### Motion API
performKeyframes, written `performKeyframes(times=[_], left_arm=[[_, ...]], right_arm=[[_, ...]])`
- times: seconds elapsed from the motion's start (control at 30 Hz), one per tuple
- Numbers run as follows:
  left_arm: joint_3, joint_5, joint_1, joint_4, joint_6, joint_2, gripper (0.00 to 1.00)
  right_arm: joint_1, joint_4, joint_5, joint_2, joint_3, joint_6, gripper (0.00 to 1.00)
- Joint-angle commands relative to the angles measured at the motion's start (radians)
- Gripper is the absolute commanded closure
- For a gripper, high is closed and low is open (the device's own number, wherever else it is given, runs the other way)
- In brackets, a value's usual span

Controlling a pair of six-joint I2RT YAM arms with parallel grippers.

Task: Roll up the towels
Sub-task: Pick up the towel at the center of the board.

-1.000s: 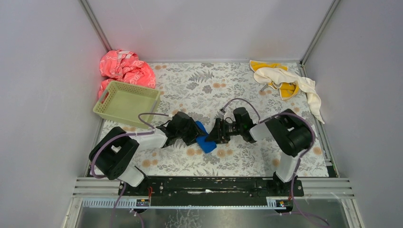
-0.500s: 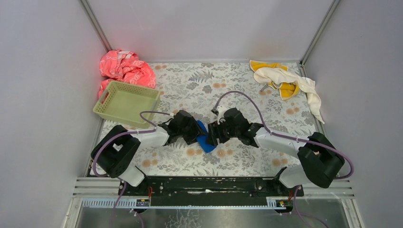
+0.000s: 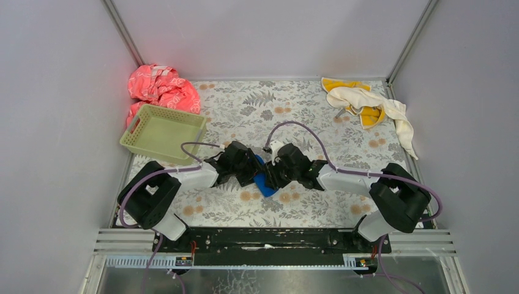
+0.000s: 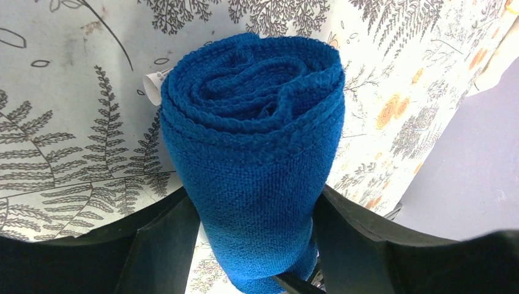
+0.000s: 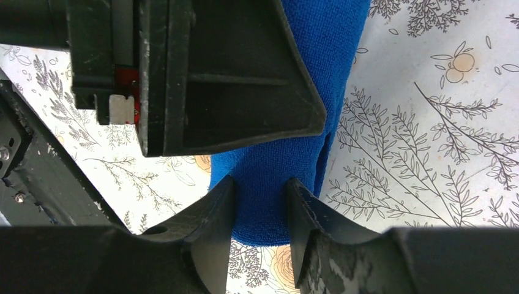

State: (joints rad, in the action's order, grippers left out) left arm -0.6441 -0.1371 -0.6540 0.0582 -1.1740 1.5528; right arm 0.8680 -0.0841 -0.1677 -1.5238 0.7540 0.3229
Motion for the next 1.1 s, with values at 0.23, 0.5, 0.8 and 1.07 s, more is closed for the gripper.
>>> performKeyframes(times=[0.23, 0.5, 0.8, 1.07], left_arm=[[0.088, 0.032, -0.003, 0.018, 0.032, 0.000, 0.30], [0.075, 0.005, -0.002, 0.055, 0.057, 0.053, 0.30], [0.044, 0.038, -0.003, 0.046, 0.078, 0.136, 0.49], [-0.095, 0.180, 0.019, -0.195, 0.229, 0.063, 0.71]], right_arm=[[-0.140, -0.066, -0.268, -0.100, -0.069, 0.051, 0.66], [-0.211, -0.151, -0.440, -0.157, -0.095, 0.112, 0.66], [-0.226, -0.184, -0.459, -0.167, -0.102, 0.146, 0.64], [-0.225, 0.044, -0.310, 0.072, -0.030, 0.009, 0.39]])
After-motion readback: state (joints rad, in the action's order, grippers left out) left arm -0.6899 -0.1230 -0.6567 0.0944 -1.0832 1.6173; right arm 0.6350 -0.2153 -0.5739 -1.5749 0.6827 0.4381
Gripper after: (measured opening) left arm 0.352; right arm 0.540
